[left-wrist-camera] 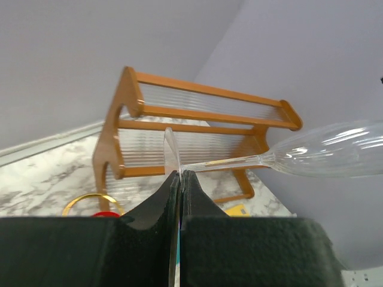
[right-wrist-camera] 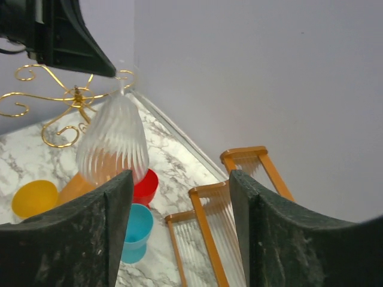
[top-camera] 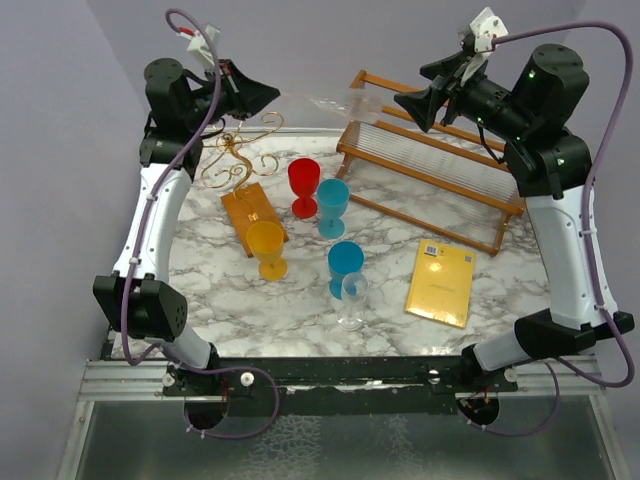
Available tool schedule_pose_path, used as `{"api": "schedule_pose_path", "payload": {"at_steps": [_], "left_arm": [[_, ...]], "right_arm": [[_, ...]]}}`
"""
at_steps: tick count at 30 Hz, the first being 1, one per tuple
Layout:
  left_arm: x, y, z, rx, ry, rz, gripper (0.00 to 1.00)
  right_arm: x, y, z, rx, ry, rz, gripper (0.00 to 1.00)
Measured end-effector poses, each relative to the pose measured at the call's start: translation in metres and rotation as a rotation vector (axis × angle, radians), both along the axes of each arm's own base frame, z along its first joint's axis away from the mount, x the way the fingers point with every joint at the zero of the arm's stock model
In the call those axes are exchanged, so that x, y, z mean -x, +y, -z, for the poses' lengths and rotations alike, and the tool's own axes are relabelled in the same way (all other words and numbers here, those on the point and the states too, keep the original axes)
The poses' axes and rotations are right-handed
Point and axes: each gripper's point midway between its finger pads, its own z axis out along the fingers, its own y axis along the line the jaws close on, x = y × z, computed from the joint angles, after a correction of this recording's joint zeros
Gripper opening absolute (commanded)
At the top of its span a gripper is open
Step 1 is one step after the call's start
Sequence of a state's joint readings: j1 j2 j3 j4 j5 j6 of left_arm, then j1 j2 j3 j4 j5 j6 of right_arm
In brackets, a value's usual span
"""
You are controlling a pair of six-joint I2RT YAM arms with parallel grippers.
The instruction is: Place the wine glass upside down on the wine glass rack
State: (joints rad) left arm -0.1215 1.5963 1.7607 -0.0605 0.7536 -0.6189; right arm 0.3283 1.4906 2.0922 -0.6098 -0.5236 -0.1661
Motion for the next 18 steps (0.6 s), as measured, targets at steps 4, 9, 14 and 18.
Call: {"api": "schedule_pose_path", "payload": {"at_steps": [4, 9, 14, 18], "left_arm": [[-0.011, 0.048, -0.012, -0.006, -0.029, -0.117, 0.00], [-0.024, 0.102, -0.025, -0.079, -0.080, -0.309, 0.00], [-0.028, 0.148, -0.047, -0.263, -0.183, -0.559, 0.00], [-0.016, 0.194, -0.073, -0.462, -0.290, -0.795, 0.00]], "right_arm": [[0.003, -0.014, -0.011, 0.018, -0.052, 0.069, 0.69], [0.006, -0.027, -0.018, 0.038, -0.093, 0.135, 0.70], [0.002, -0.031, -0.009, 0.068, -0.091, 0.156, 0.71], [-0.002, -0.030, 0.005, 0.092, -0.062, 0.154, 0.71]]}}
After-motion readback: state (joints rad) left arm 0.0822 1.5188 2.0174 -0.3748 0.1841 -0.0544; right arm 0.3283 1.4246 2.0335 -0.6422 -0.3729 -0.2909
